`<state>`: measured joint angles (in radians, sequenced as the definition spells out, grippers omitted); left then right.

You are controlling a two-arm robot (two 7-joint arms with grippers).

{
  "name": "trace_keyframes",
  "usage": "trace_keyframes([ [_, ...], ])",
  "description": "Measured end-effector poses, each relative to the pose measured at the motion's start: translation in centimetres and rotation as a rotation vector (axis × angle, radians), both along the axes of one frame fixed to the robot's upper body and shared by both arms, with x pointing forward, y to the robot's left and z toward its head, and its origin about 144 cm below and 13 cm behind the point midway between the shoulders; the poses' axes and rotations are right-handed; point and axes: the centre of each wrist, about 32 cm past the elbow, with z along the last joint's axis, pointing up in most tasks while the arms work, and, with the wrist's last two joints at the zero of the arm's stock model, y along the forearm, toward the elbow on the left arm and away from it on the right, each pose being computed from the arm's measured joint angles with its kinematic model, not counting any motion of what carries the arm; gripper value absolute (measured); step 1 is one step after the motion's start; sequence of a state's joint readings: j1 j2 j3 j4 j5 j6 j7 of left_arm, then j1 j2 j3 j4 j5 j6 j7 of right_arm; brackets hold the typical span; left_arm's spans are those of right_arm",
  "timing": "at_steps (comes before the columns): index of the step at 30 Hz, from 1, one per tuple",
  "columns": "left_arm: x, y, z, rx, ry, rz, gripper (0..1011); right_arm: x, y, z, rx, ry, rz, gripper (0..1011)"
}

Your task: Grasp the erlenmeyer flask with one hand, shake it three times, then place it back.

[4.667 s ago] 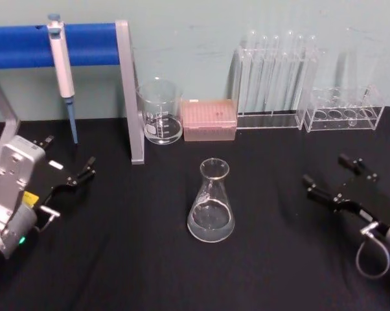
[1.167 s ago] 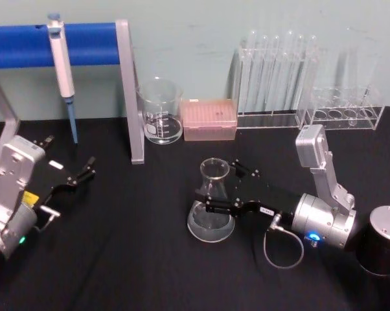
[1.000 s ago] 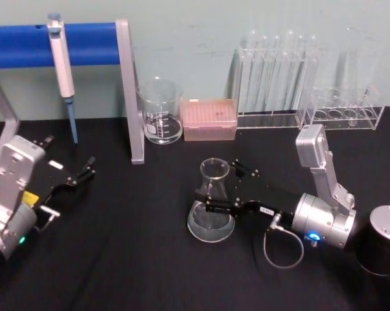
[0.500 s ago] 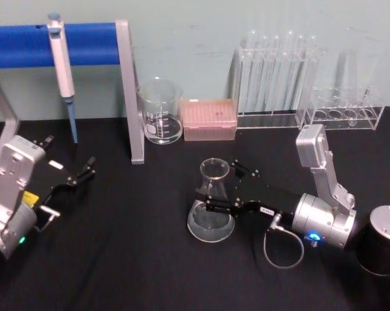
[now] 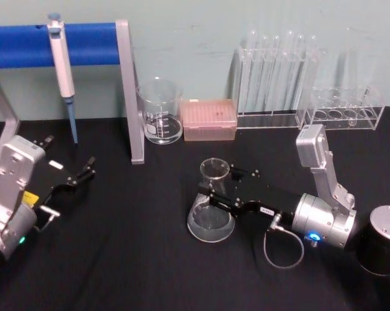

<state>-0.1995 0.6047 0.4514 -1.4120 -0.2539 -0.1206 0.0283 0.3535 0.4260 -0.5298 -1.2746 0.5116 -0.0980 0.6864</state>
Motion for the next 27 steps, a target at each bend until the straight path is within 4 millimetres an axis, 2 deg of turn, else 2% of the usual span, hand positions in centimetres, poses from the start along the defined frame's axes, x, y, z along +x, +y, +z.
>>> trace_keyframes([
  [2, 0.00, 0.00, 0.00, 0.000, 0.000, 0.000, 1001, 0.00, 0.00, 0.00, 0.000, 0.000, 0.000, 523],
  [3, 0.00, 0.00, 0.00, 0.000, 0.000, 0.000, 1001, 0.00, 0.00, 0.00, 0.000, 0.000, 0.000, 469],
  [5, 0.00, 0.00, 0.00, 0.000, 0.000, 0.000, 1001, 0.00, 0.00, 0.00, 0.000, 0.000, 0.000, 451],
  [27, 0.00, 0.00, 0.00, 0.000, 0.000, 0.000, 1001, -0.07, -0.04, -0.05, 0.009, 0.004, -0.003, 451],
])
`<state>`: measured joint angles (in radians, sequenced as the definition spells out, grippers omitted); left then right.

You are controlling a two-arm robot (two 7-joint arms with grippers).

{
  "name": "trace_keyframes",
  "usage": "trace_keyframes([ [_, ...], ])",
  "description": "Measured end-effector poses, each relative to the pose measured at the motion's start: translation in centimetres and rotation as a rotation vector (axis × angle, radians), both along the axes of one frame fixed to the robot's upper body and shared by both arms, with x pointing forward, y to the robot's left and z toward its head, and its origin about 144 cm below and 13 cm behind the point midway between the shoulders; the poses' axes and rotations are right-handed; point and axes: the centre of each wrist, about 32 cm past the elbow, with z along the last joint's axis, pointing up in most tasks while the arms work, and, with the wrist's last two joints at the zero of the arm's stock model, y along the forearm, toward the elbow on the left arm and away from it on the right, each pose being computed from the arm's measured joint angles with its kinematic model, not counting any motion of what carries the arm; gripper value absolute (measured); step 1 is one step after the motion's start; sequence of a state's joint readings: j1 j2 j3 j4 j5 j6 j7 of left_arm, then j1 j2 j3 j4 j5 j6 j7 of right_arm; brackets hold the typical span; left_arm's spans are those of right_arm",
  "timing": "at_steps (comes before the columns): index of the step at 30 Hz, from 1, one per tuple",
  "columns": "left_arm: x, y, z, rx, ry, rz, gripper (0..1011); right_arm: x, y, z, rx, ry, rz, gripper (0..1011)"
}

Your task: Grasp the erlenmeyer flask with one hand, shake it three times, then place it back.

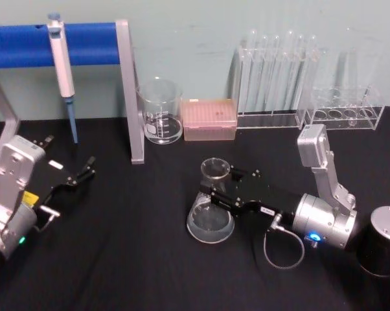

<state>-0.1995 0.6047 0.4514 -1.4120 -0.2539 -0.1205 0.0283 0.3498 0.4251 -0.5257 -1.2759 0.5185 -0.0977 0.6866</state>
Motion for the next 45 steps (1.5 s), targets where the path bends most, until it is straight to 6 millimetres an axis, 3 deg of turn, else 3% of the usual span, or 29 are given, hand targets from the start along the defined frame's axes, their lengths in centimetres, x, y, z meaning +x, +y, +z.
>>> trace_keyframes([
  [13, 0.0, 0.0, 0.0, 0.000, 0.000, 0.000, 1001, -0.1, -0.1, 1.5, 0.048, -0.021, -0.069, 451],
  [28, 0.0, 0.0, 0.0, 0.000, 0.000, 0.000, 1001, -1.6, 1.0, 5.1, 0.124, -0.120, -0.367, 451],
  [45, 0.0, 0.0, 0.0, 0.000, 0.000, 0.000, 1001, -3.7, 1.3, 5.2, 0.133, -0.119, -0.638, 451],
])
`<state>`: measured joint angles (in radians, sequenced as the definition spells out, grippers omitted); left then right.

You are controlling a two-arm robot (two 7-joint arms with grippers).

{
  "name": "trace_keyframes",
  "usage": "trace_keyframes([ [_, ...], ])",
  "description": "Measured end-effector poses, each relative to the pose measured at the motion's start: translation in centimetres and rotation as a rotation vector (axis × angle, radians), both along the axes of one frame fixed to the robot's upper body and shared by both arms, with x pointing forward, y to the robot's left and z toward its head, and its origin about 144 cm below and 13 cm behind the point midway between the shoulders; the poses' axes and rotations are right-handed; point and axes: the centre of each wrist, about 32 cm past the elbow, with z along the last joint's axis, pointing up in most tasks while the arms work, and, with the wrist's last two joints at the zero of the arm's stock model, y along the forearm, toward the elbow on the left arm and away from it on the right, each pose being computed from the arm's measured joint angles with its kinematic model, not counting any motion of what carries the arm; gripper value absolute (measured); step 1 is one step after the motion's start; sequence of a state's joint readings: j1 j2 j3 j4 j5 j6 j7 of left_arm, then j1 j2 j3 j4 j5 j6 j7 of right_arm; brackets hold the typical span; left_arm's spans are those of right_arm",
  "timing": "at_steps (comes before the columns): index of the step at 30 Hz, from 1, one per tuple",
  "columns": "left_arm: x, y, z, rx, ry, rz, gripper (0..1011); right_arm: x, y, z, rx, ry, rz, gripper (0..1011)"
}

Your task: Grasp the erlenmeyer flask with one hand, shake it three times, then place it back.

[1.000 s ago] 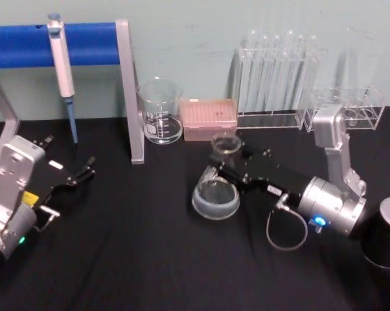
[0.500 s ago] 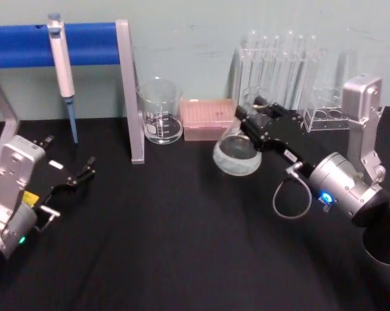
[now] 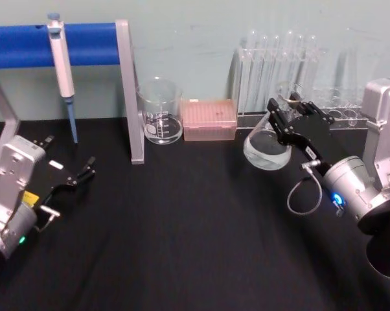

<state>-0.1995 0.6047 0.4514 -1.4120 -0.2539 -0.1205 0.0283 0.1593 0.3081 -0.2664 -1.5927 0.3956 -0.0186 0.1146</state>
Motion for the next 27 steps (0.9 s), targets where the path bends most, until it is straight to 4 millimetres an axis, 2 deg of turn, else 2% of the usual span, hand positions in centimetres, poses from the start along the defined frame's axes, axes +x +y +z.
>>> trace_keyframes([
  [14, 0.0, 0.0, 0.0, 0.000, 0.000, 0.000, 1001, -0.2, 0.1, -0.1, -0.025, 0.004, 0.031, 451],
  [27, 0.0, 0.0, 0.0, 0.000, 0.000, 0.000, 1001, 0.4, 1.9, 0.6, -0.070, -0.049, 0.344, 451],
])
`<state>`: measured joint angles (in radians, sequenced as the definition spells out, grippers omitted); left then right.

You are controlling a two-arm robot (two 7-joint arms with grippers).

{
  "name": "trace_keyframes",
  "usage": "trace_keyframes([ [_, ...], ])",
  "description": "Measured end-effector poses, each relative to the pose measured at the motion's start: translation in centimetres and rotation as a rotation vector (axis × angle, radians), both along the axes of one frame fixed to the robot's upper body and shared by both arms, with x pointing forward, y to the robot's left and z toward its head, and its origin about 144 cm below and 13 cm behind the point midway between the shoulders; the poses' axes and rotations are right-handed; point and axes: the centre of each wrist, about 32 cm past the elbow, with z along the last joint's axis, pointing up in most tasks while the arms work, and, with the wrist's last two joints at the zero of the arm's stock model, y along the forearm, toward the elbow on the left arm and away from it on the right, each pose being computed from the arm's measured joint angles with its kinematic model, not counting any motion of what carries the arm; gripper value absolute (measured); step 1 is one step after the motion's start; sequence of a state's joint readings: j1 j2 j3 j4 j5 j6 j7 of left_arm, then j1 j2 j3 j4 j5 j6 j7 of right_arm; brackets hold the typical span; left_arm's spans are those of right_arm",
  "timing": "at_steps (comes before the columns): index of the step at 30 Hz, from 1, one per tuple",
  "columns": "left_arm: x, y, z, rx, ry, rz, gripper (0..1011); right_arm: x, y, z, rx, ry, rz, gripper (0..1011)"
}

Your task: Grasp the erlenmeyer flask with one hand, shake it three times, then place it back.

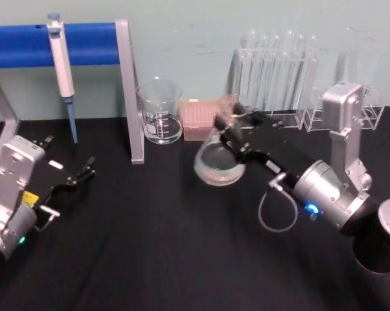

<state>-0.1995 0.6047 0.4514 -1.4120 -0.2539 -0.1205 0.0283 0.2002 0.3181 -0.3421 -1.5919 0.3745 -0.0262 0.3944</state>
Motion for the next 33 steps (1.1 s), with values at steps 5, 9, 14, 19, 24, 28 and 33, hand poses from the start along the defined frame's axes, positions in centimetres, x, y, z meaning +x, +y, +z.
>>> trace_keyframes([
  [5, 0.0, 0.0, 0.0, 0.000, 0.000, 0.000, 1001, -0.1, 1.2, 0.1, -0.006, -0.005, 0.129, 451],
  [9, 0.0, 0.0, 0.0, 0.000, 0.000, 0.000, 1001, -0.1, 1.8, 0.2, -0.009, -0.010, 0.190, 451],
  [14, 0.0, 0.0, 0.0, 0.000, 0.000, 0.000, 1001, -0.2, 2.4, 0.3, -0.012, -0.017, 0.255, 451],
  [19, 0.0, 0.0, 0.0, 0.000, 0.000, 0.000, 1001, -0.2, 2.3, 0.4, -0.008, -0.022, 0.258, 451],
  [24, 0.0, 0.0, 0.0, 0.000, 0.000, 0.000, 1001, 0.0, 1.8, 0.5, -0.002, -0.025, 0.217, 451],
  [28, 0.0, 0.0, 0.0, 0.000, 0.000, 0.000, 1001, 0.1, 0.9, 0.4, 0.003, -0.026, 0.148, 451],
  [33, 0.0, 0.0, 0.0, 0.000, 0.000, 0.000, 1001, 0.2, -1.0, 0.4, 0.009, -0.028, 0.012, 451],
])
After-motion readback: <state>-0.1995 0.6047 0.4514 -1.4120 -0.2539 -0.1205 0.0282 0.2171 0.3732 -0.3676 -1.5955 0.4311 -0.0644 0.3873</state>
